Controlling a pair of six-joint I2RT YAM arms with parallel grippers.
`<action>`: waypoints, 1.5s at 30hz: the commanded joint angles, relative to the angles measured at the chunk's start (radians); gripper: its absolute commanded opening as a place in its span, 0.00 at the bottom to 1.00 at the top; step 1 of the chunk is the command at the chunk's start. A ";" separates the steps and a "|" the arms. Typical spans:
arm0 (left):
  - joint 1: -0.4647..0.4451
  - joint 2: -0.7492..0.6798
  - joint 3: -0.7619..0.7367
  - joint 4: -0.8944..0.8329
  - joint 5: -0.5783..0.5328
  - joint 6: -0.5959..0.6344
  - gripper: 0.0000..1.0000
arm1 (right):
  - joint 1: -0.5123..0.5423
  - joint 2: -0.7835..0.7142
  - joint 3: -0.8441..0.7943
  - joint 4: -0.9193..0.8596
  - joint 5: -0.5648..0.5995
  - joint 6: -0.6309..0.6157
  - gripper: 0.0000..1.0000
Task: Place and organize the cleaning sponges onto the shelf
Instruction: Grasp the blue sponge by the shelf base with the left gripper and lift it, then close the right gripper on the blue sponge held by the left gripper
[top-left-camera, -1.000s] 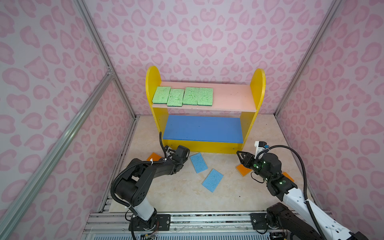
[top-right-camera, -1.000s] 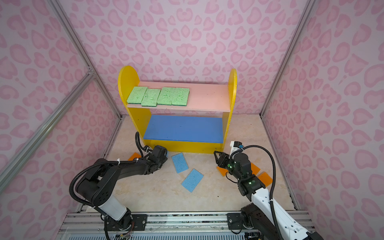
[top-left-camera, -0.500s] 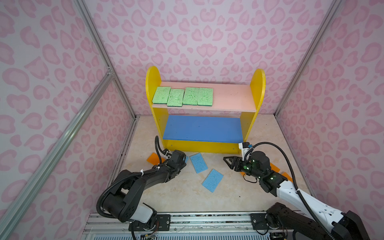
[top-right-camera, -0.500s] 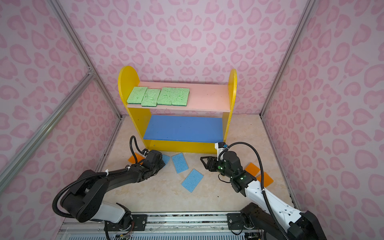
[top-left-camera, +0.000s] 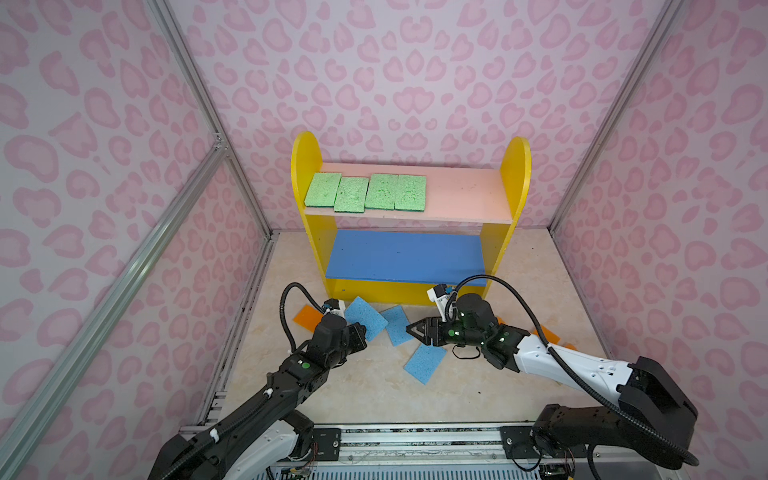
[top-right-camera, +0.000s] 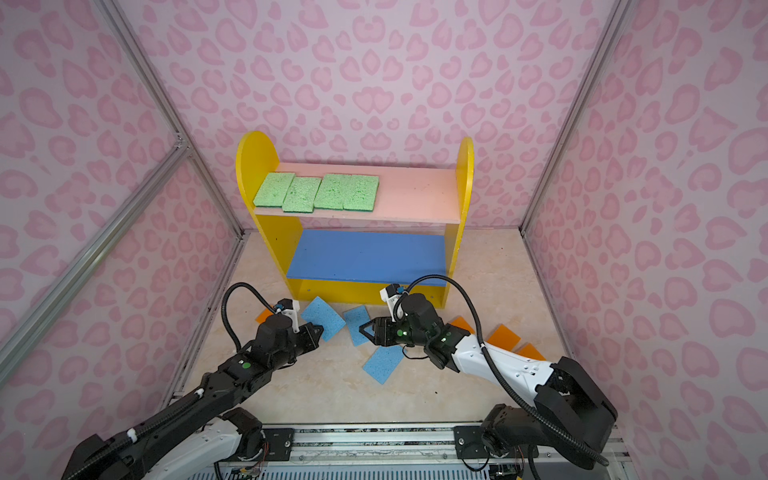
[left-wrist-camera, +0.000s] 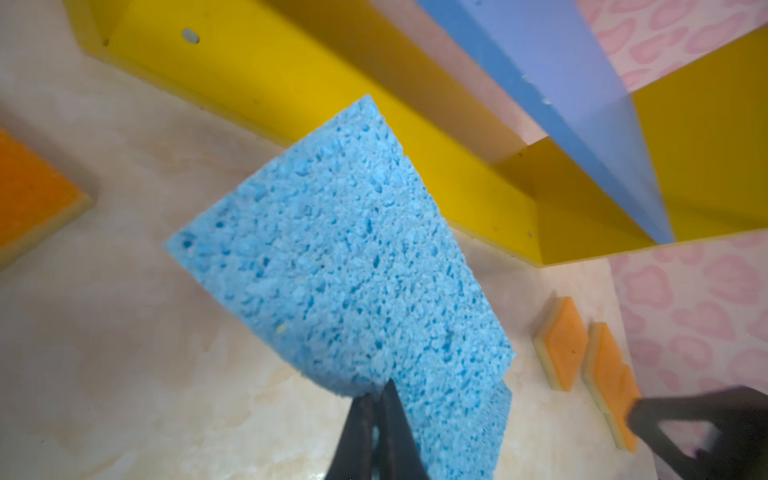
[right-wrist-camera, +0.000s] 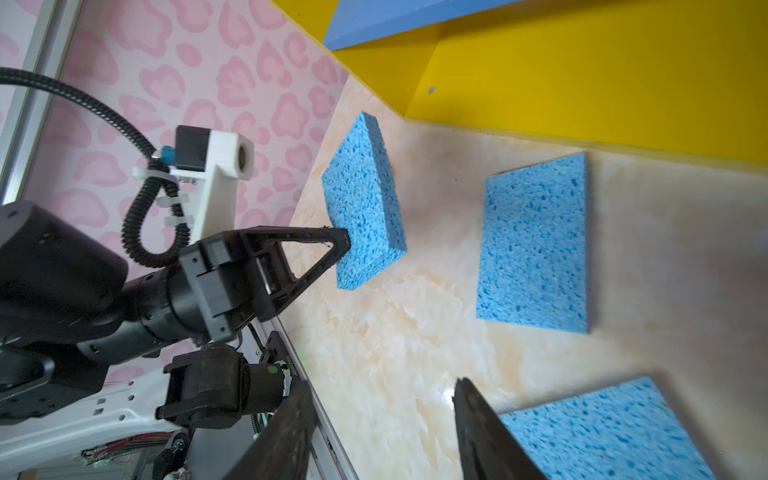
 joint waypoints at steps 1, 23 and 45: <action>0.000 -0.088 0.012 -0.090 0.043 0.068 0.04 | 0.042 0.060 0.066 0.046 -0.026 0.005 0.54; 0.015 -0.199 0.040 -0.162 0.094 0.118 0.04 | 0.074 0.215 0.219 -0.006 -0.045 -0.002 0.47; 0.027 -0.212 0.048 -0.150 0.146 0.095 0.04 | 0.058 0.219 0.209 0.044 -0.103 0.022 0.18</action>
